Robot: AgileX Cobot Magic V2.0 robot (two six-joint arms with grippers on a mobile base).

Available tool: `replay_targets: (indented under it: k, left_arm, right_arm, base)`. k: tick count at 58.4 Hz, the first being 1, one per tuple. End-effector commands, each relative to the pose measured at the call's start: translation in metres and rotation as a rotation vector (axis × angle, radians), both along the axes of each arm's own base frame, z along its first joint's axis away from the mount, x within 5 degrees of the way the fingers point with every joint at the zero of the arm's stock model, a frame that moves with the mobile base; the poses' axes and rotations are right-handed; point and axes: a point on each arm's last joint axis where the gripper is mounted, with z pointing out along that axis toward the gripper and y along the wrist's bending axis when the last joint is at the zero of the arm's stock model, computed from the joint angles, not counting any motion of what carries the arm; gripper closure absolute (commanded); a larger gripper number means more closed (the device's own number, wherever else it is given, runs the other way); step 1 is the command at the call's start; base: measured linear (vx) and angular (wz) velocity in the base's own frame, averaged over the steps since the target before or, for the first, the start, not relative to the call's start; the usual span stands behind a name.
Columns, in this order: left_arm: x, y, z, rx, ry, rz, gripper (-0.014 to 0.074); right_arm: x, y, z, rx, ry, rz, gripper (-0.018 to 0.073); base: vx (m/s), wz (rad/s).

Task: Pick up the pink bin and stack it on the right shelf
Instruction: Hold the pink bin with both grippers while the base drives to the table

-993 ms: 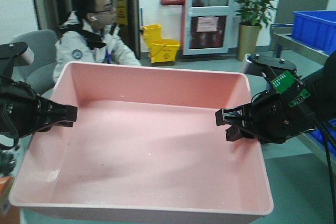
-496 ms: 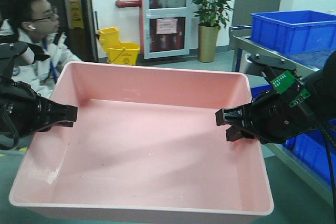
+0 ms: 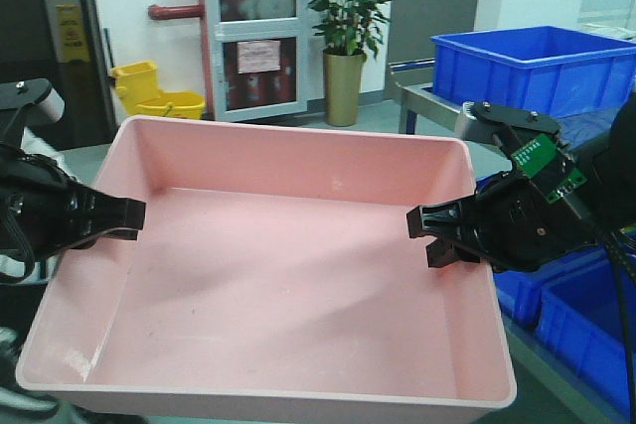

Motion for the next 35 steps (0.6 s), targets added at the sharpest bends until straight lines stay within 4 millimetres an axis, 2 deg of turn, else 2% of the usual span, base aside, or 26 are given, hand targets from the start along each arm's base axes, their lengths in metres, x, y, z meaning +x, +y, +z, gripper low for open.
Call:
replay_targets:
  k: [1,20,35]
  left_arm:
    - [-0.0113,-0.0009,0.0303,-0.097,-0.131,0.004,0.0598]
    - [-0.0112,-0.0009,0.0304,-0.098,-0.132,0.004,0.0598]
    - [-0.0112,-0.0009,0.0304,-0.098,-0.132,0.004,0.0598]
  right_arm:
    - [0.0008,-0.008,0.023,-0.004,-0.144,-0.033,0.0568]
    - [0.0007,-0.008,0.0228,-0.004,-0.142,-0.033,0.0568]
    - [0.0007,-0.0078,0.0229,-0.002,-0.141,-0.033,0.0568]
  base:
    - [0.5,-0.29]
    - [0.49,-0.4]
    - [0.48,-0.6]
